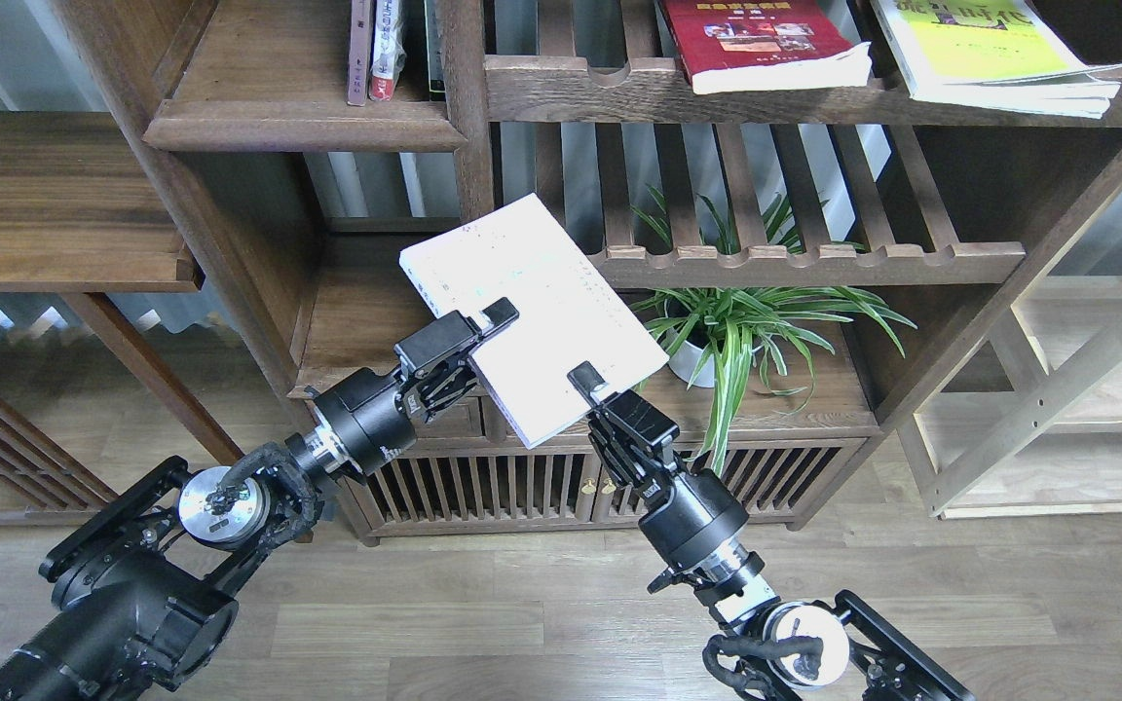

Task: Organize books on shelf
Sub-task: 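Grasp the white book's edge with the left gripper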

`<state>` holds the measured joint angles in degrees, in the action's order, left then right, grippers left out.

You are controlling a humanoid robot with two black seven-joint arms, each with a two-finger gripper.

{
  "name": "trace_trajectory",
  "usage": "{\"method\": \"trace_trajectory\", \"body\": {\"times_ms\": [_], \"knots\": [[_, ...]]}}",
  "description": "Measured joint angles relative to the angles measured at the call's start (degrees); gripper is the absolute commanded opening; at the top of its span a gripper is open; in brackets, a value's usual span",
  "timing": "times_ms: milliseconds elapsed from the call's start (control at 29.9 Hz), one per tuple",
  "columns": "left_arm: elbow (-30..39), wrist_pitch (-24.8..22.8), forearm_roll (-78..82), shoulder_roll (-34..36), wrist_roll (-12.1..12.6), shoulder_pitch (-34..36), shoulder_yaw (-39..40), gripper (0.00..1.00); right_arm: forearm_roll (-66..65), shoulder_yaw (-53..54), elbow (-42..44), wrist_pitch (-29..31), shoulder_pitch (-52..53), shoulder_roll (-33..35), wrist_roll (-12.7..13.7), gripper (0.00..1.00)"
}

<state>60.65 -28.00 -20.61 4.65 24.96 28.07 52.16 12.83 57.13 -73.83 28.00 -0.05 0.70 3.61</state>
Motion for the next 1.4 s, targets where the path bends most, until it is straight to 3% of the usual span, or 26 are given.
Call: {"method": "trace_trajectory", "body": {"times_ms": [167, 334, 802, 1103, 1170, 1270, 1404], "knots": [[-0.10, 0.00, -0.11, -0.04, 0.38, -0.19, 0.09, 0.39, 0.00, 0.00, 0.00, 0.00, 0.16, -0.01, 0.00, 0.04], [-0.04, 0.00, -0.29, -0.02, 0.52, -0.23, -0.01, 0.36, -0.01, 0.00, 0.00, 0.00, 0.22, -0.08, -0.01, 0.04], [-0.15, 0.00, -1.34, -0.61, 0.25, -0.38, 0.13, 0.04, 0.01, 0.02, 0.00, 0.00, 0.77, -0.09, -0.03, 0.04], [-0.35, -0.01, -2.23, -0.61, 0.49, -0.70, 0.32, 0.01, -0.73, 0.02, 0.00, 0.00, 0.77, -0.33, -0.03, 0.06], [-0.35, -0.01, -2.26, -0.61, 0.51, -0.73, 0.34, 0.01, -0.77, 0.02, 0.00, 0.00, 0.77, -0.40, -0.03, 0.14], [-0.35, -0.01, -2.27, -0.61, 0.52, -0.73, 0.34, 0.01, -0.80, 0.02, 0.00, 0.00, 0.76, -0.43, -0.03, 0.42], [-0.37, 0.00, -2.28, -0.57, 0.51, -0.69, 0.64, 0.01, -1.60, 0.07, 0.00, 0.02, 0.71, -0.50, 0.10, 0.54]]}}
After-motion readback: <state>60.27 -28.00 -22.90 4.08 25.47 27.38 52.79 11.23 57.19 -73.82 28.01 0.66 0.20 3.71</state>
